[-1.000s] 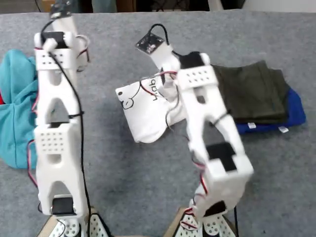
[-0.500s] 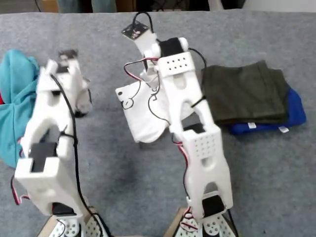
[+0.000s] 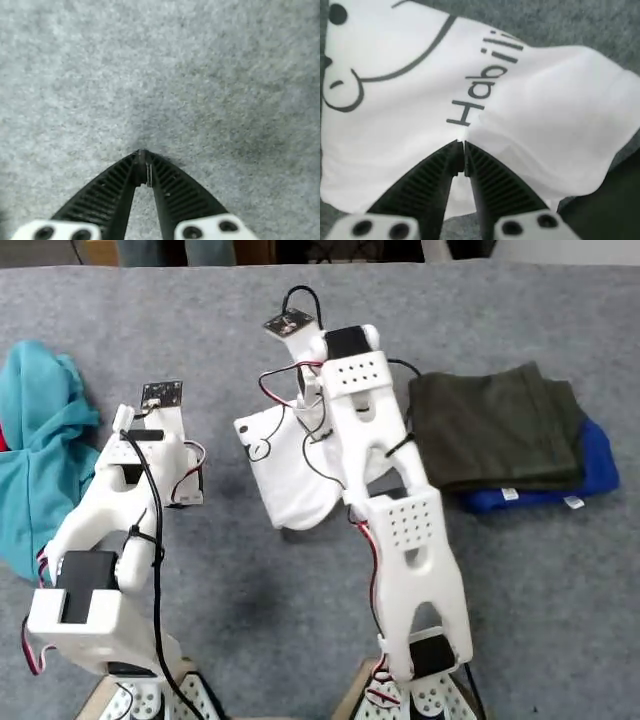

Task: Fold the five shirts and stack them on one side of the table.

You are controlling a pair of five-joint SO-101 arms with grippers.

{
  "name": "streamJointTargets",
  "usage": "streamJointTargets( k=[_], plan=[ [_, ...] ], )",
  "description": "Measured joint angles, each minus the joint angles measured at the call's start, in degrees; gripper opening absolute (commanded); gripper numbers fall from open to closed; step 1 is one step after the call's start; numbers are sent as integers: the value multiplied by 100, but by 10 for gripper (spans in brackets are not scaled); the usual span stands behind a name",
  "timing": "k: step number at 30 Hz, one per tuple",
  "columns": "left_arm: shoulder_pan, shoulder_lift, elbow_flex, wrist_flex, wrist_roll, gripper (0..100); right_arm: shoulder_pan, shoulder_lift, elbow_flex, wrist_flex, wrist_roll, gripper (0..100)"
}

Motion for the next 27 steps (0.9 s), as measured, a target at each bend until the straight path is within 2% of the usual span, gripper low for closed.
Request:
streamJointTargets(
  k=[6, 18, 22, 27],
  plan=[
    [0, 0, 0, 0, 0, 29, 598, -721, 1275, 0, 97, 15],
    [0, 0, 0, 0, 0, 29, 2655, -3587, 4316, -141, 1468, 15],
    [18, 0, 0, 0, 0, 29, 2409, -4000, 4325, -290, 1477, 15],
    [18, 0, 0, 0, 0, 29, 1152, -3780, 4114, -1002, 914, 15]
  ],
)
